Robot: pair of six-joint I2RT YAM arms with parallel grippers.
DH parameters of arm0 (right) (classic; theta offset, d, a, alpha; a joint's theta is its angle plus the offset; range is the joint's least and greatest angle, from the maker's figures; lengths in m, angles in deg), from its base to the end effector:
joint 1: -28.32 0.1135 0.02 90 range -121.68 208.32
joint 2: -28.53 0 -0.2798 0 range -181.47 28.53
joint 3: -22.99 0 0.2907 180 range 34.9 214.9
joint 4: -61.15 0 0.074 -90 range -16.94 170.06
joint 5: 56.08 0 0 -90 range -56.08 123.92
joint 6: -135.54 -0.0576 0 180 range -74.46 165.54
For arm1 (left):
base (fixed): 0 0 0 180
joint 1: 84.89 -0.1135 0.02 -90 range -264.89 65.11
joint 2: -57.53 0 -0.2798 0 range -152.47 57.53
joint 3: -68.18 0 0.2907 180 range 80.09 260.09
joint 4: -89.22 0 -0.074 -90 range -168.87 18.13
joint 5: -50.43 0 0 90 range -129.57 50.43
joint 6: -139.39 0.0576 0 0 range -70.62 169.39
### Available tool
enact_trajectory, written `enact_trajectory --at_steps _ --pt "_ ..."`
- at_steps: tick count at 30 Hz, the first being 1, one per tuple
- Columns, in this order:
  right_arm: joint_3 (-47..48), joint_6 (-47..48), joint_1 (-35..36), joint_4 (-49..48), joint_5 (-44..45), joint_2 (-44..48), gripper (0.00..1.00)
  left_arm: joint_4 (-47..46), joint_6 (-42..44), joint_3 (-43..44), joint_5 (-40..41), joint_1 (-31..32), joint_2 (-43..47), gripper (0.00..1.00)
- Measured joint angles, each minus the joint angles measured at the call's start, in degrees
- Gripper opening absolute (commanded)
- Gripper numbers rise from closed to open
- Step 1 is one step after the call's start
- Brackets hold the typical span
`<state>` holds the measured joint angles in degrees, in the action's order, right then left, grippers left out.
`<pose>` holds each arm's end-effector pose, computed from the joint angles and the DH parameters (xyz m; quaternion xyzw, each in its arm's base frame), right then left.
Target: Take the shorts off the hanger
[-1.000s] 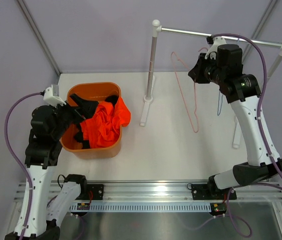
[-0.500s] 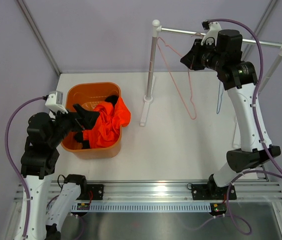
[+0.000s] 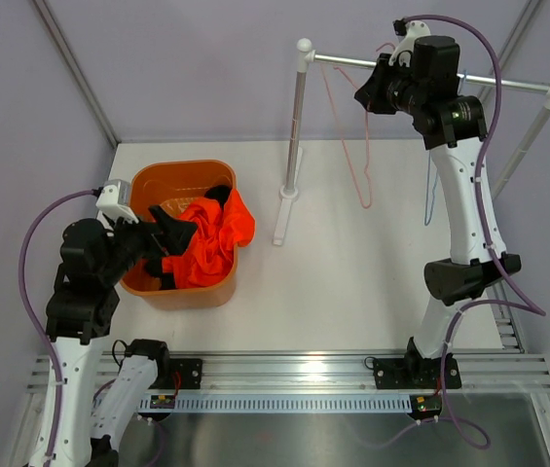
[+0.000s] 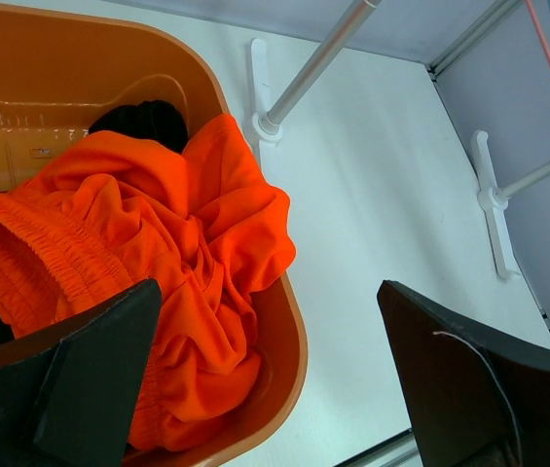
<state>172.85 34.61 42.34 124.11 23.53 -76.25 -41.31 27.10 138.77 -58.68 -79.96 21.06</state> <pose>0.4059 0.1121 0.5498 -0.0750 0.8034 0.1981 0.5566 0.1573 -0.0325 0.4089 -0.0188 0.7904 -0.2690 0.5501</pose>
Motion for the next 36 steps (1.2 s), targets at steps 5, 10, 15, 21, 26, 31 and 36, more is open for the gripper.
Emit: enact_trajectory --at_steps 5,10,15,21,26,31,36 --pt "3.0 -0.7 0.0 1.1 3.3 -3.2 0.00 -0.1 0.0 -0.4 0.0 0.0 0.0 0.99" --pt "3.0 -1.6 -0.1 2.0 5.4 -4.6 0.00 -0.7 0.1 -1.7 0.0 0.0 0.0 0.99" --pt "1.6 -2.2 -0.1 1.4 6.4 -4.6 0.00 -1.0 0.1 -2.6 0.0 0.0 0.0 0.99" --pt "-5.6 -2.8 -0.2 -3.5 6.7 -2.1 0.07 -1.1 0.1 -3.0 0.0 0.0 0.0 0.99" --pt "-10.2 -3.2 -0.2 -4.9 6.5 1.1 0.21 -1.1 0.1 -3.0 0.0 0.0 0.0 0.99" --pt "-11.6 -3.5 -0.2 -4.5 6.5 2.0 0.30 -1.0 0.1 -3.1 0.1 0.0 0.0 0.99" --pt "-12.0 -3.7 -0.2 -4.4 6.5 3.0 0.36 -1.0 0.3 -3.1 0.2 0.0 0.0 0.99"
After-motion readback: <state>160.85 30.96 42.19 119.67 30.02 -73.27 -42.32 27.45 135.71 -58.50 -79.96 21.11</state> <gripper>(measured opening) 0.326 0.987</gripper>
